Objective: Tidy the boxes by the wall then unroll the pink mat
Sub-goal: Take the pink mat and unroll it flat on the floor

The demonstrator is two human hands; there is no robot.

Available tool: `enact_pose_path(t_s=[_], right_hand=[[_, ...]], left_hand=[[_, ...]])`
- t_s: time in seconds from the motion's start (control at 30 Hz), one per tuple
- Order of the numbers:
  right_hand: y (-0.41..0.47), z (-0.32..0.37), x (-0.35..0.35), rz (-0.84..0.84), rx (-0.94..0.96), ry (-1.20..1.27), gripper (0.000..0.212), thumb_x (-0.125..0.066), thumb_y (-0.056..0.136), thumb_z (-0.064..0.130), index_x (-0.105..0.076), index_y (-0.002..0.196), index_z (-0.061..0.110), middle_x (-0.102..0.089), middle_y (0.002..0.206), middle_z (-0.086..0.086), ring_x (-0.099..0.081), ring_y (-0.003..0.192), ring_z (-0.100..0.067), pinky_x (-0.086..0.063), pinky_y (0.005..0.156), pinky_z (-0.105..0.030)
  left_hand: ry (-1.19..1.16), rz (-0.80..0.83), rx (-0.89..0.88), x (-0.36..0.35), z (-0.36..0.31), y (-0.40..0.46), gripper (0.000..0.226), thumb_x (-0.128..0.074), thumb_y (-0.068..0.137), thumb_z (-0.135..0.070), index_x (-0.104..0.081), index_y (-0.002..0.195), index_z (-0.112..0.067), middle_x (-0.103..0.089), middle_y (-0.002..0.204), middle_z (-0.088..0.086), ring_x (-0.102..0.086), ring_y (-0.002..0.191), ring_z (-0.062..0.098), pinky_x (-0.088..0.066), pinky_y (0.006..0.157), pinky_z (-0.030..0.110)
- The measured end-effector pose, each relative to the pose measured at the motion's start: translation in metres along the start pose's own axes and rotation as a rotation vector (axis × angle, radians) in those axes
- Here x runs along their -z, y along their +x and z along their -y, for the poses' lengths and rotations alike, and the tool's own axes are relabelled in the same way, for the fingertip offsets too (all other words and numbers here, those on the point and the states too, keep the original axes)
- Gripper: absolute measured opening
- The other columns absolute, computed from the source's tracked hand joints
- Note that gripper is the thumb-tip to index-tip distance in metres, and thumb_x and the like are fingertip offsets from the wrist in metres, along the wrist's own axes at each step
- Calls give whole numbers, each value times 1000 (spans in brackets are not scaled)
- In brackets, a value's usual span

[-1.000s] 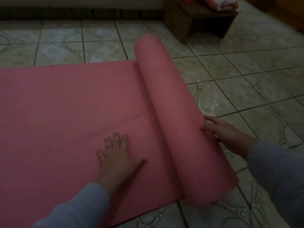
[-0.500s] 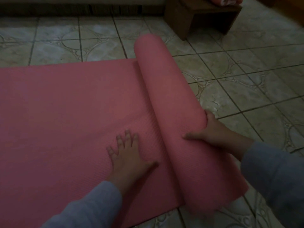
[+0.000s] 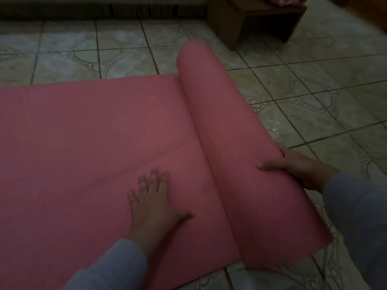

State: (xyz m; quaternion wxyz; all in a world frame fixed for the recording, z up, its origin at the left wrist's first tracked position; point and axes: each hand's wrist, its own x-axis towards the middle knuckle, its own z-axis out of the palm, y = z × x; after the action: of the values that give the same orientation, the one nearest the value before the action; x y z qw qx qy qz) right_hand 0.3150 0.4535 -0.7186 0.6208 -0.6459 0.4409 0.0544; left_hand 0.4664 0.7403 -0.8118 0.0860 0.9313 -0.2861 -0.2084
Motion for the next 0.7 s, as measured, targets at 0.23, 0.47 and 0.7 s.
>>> enact_pose_path(t_s=[0.23,0.47,0.7], right_hand=[[3,-7,-17,32,17,60,86,-85,48,18,-50,126,25,-67,114,-4,-70,93,-20,-57,68,-33],[-3,-9,-8,-268,193,-269,82,-81,69,13,-42,139,29,-44,132,-15,-52,112,-27,-45,89,-35],[-15,-12,-26,-240,148,-387,129,-79,37,70,-25,148,33,-27,150,-8,-35,134,-23,-29,112,-44]], left_hand=[[2,-10,17,4,32,0,136,-48,38,-92,12,146,-36,22,157,-8,17,145,25,1,114,57],[-10,33,55,10,24,1,136,-61,40,-85,7,147,-35,19,158,-8,15,145,25,0,113,58],[-76,56,92,17,-2,5,122,-66,54,-74,-5,148,-26,11,160,1,10,145,32,-5,114,58]])
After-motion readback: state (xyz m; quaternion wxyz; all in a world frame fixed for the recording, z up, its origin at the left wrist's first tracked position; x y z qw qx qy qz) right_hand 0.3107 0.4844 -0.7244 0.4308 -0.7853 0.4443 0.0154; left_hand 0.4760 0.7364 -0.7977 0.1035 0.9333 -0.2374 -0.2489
